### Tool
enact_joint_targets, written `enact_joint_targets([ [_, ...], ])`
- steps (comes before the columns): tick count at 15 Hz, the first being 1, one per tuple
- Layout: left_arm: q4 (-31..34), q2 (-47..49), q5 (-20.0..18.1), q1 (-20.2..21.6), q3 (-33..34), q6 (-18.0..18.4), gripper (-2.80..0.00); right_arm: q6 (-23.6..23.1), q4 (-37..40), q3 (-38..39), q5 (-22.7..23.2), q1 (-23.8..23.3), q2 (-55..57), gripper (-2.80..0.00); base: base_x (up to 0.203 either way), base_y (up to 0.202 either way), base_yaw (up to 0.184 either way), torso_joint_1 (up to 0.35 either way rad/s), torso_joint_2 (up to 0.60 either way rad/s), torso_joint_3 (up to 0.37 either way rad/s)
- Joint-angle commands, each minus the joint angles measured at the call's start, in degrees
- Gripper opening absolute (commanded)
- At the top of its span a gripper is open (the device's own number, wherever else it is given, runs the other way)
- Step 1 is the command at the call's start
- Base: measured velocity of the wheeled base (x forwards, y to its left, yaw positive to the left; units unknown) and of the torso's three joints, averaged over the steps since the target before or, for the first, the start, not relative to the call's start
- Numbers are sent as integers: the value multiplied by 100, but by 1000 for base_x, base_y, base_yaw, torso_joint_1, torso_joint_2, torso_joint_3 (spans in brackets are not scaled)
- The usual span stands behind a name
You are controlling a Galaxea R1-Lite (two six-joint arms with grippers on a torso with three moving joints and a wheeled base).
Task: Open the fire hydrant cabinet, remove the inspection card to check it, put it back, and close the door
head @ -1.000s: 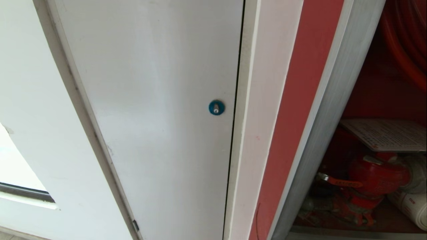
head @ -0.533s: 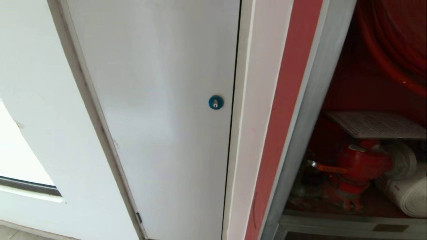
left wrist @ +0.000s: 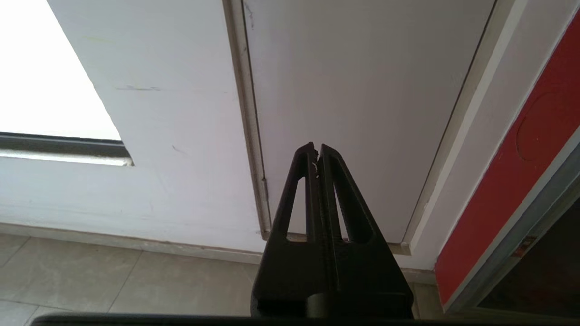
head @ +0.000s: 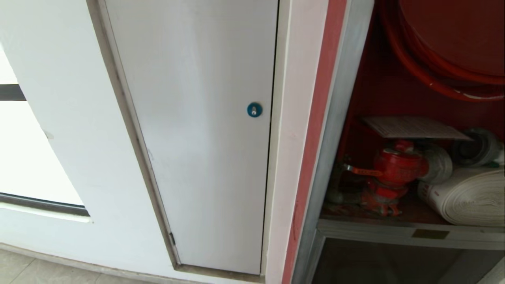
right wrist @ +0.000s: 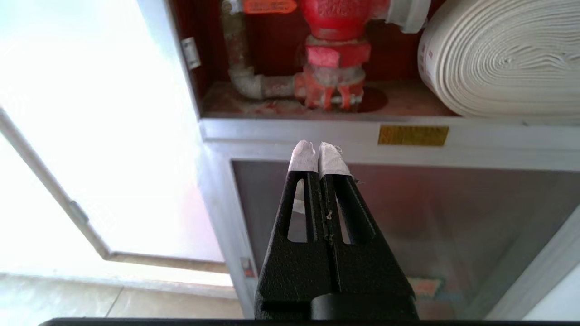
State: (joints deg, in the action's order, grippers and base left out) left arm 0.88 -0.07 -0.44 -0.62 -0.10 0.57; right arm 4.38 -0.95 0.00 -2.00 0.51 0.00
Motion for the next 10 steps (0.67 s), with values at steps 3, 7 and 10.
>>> enact_joint_targets([
  [3,0,7,9,1,1,1,-280,2,-2,20,-2,4,0,-280,-197,0,3,0,2,3],
  [7,0,7,9,1,1,-5,-280,2,-2,18,-2,2,0,-280,-197,0,1,3,0,1],
  [10,0,7,9,1,1,-5,-280,2,-2,21,-2,2,0,-280,-195,0,0,3,4,-1],
])
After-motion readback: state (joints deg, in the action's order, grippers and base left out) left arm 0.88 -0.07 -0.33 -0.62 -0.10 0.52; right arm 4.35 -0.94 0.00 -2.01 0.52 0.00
